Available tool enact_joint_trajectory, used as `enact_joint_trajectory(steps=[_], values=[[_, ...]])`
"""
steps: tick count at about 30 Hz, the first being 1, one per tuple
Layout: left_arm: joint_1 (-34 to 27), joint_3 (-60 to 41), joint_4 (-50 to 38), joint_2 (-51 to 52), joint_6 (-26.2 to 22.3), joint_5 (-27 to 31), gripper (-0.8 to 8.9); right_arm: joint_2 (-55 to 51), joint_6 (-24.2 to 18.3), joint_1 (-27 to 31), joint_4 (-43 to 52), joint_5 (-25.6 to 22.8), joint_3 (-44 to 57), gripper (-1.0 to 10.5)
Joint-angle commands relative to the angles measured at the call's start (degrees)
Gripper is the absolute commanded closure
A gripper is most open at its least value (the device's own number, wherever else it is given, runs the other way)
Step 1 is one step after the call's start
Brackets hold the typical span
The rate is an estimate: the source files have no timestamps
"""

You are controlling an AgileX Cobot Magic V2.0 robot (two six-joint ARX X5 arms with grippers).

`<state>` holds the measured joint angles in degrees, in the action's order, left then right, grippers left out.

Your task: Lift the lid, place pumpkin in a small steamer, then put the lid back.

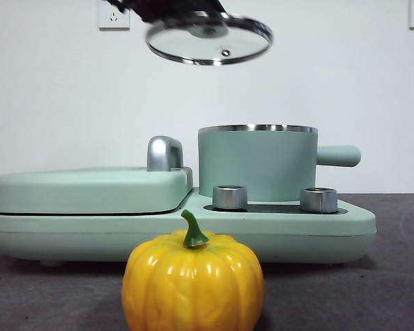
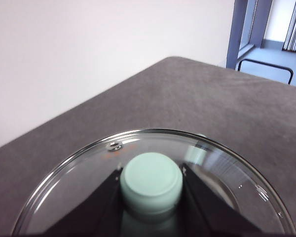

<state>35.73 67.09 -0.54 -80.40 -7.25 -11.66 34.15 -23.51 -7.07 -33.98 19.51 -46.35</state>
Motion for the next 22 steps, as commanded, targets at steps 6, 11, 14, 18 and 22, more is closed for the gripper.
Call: enact_joint_trajectory(steps=[6, 11, 14, 18, 22], values=[[-2.7, 1.0, 14.7, 7.7, 0.7, 4.0, 8.02, 0.3, 1.0, -1.1, -2.2, 0.2, -1.0, 6.7], [-5.4, 1.0, 19.6, 11.2, 0.0, 4.0, 8.02, 1.5, 1.0, -4.7, -4.1, 2.2, -1.0, 6.7], [-7.7, 1.0, 21.4, 12.8, -0.8, 4.0, 8.02, 3.3, 1.0, -8.0, -4.7, 2.2, -1.0, 6.5], [-11.2, 1.0, 22.7, 13.9, -1.4, 4.0, 8.02, 6.4, 1.0, -13.5, -4.6, 2.0, -1.0, 6.4], [-15.0, 1.0, 23.6, 14.4, -1.7, 4.0, 8.02, 10.3, 1.0, -20.4, -4.6, 1.5, -1.0, 6.4]])
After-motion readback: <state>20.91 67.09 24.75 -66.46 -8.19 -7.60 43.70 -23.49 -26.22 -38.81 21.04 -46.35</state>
